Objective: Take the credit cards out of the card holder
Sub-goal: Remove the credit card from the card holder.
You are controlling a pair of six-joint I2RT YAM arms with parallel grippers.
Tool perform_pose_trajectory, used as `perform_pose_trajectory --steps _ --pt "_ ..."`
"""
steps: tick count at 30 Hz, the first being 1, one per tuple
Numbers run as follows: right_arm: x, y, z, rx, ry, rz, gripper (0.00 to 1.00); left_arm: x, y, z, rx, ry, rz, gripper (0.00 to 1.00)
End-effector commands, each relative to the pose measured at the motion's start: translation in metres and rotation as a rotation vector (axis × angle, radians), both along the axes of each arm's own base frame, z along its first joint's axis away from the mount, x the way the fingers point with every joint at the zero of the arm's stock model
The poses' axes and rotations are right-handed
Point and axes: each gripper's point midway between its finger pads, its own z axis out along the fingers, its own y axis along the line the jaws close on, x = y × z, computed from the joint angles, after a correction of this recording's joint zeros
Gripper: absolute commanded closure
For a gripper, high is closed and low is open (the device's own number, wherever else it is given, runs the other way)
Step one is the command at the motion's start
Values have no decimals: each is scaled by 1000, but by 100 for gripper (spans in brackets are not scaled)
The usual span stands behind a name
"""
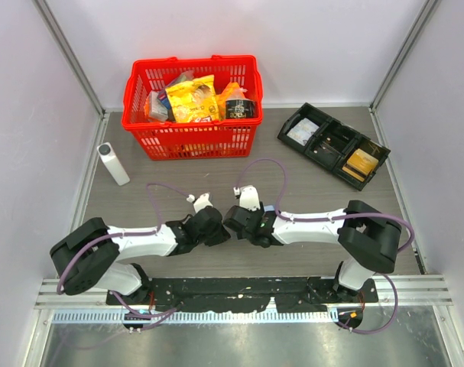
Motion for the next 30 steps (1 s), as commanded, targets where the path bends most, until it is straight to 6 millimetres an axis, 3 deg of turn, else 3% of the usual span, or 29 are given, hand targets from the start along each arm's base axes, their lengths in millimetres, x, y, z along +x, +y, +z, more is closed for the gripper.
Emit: perform_pose_trajectory --steps 1,4,10,16,22,28,30 --pt "7 -19 15 -26 -68 -67 49 -14 22 -21 90 42 2 100" --pt "6 -18 15 -2 -60 -67 61 -14 22 -19 83 37 1 100" --pt "7 -23 8 36 -31 -81 73 -13 19 -10 53 22 -3 100" --pt "7 -21 14 119 -23 -67 74 -11 10 7 4 -6 -25 99" --pt "9 -21 32 214 -49 -47 71 1 -3 28 -52 -64 -22 72" --pt "10 -17 51 399 -42 -24 70 16 -15 41 -80 -110 -13 65" --pt "11 -21 48 418 -34 -31 68 21 -17 42 -82 -116 -4 64"
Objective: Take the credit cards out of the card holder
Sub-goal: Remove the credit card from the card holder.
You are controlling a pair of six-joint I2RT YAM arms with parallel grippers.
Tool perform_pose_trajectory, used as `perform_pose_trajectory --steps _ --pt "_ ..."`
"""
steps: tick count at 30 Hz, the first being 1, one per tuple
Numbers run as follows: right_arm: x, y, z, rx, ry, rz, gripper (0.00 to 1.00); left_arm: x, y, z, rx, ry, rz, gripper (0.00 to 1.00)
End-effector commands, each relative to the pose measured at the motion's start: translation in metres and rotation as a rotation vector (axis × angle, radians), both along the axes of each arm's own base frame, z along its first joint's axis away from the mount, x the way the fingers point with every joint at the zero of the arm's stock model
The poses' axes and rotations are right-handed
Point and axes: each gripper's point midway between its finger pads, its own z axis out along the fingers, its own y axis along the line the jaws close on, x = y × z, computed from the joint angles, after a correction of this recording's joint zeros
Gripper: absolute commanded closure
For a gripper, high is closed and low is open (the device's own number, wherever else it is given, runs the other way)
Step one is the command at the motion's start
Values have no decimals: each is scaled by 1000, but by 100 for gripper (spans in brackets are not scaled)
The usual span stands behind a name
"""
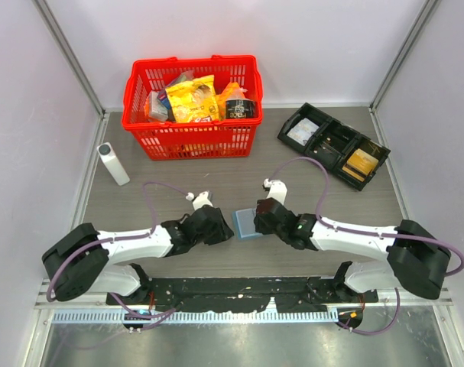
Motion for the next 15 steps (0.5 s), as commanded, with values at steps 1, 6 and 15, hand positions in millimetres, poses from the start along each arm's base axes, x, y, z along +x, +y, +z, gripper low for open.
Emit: perform_pose_trajectory --steps 1,6,15 --pt "9 5 14 125 -24 7 65 27 -17 23 -59 -91 25 63" --pt "16 1 10 180 -14 4 62 41 -22 21 -120 -86 31 63" --pt "11 -11 -18 225 87 -31 65 56 -24 12 -146 -44 41 60"
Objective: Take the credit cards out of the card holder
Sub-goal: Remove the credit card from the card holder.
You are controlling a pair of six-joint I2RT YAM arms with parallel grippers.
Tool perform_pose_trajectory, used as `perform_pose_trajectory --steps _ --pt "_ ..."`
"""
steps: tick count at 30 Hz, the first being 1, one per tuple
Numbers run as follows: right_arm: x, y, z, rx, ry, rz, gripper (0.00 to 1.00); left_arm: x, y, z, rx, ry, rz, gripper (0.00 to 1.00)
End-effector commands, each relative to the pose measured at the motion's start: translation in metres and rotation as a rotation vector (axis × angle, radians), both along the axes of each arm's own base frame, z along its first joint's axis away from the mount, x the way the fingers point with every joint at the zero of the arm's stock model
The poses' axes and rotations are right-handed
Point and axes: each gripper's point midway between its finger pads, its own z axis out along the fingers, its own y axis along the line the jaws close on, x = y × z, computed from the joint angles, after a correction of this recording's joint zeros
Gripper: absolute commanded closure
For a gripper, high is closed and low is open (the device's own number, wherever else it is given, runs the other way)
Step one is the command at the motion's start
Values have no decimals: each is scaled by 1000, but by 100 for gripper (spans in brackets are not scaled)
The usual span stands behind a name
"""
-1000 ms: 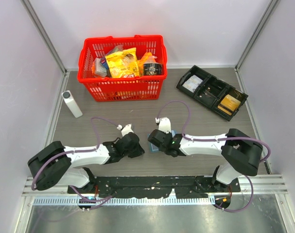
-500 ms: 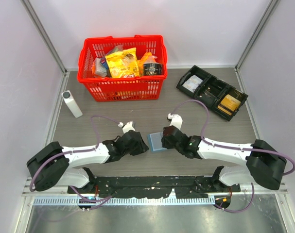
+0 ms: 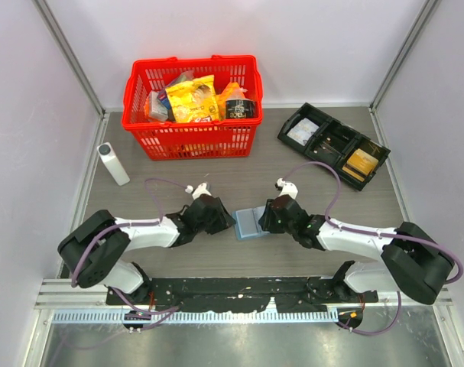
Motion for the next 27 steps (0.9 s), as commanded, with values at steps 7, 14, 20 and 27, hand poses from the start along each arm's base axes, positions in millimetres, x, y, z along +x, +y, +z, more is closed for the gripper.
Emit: perform_pose_trajectory --steps 7,14,20,27 --pt "-6 -8 -31 102 189 -63 71 6 -25 6 -101 7 -43 58" --pt "-8 -16 -39 74 219 -75 72 1 -38 12 -192 17 -77 60" --pt "-8 -21 -42 44 217 -78 72 -3 -42 32 -312 -30 -83 77" --pt "-7 -14 -34 58 210 -45 71 -10 -48 50 -408 -60 -127 93"
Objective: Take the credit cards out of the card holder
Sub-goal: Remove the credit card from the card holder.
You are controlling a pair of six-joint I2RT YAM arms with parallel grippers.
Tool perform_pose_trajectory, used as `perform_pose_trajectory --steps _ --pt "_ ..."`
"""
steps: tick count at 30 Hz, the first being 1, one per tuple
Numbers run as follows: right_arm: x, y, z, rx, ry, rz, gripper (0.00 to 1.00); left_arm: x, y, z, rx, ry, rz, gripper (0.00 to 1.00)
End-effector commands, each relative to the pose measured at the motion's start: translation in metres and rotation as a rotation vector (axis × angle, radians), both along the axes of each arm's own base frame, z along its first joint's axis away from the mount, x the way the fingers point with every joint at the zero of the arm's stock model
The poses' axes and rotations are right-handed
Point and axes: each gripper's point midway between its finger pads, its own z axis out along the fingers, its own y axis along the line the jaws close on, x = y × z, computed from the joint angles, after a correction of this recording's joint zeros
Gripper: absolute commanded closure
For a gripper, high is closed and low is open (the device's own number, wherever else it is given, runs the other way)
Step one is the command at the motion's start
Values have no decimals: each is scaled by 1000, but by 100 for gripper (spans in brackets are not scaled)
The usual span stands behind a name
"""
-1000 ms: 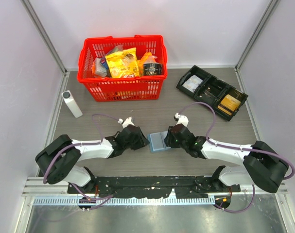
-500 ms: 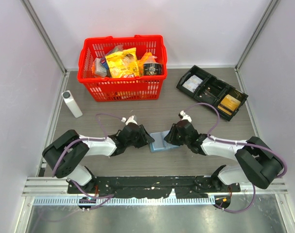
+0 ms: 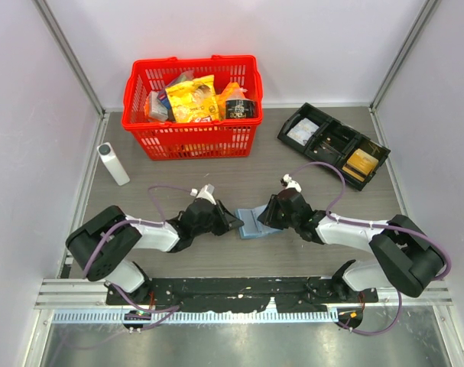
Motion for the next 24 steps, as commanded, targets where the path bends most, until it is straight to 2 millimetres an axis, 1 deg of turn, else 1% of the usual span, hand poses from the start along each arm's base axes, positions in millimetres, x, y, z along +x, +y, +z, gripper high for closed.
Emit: perform_pose_trajectory --steps 1,4,5,6,7,8,9,11,14,18,22,24 --pt "-18 -16 -23 -97 84 27 70 -3 -14 39 -155 -73 -47 93" --pt "-22 -5 -19 -89 73 59 68 -8 -9 45 -169 -76 -44 92" --pt "-22 -1 -16 -82 71 64 68 -10 -5 45 -162 -74 -39 91" --pt "-28 6 -17 -82 73 88 67 -12 -1 44 -150 -70 -33 89" --pt "-27 12 -14 -74 68 97 66 -12 4 48 -144 -82 -22 86" --pt "-32 16 -15 -87 67 112 66 -14 9 45 -117 -81 -11 83" --pt "-30 20 -13 -91 53 109 66 -16 15 43 -92 -85 -6 81" --pt "-32 27 -10 -95 42 118 66 -18 24 40 -56 -93 6 78" --pt "-31 33 -5 -77 30 115 65 -21 30 45 -50 -112 7 77" --pt "-32 39 -4 -68 27 125 65 -22 33 43 -44 -111 12 77" --pt "-34 42 -8 -67 37 133 65 -24 34 32 2 -71 8 76" --pt "-35 43 -8 -70 34 134 65 -24 37 29 25 -57 23 74"
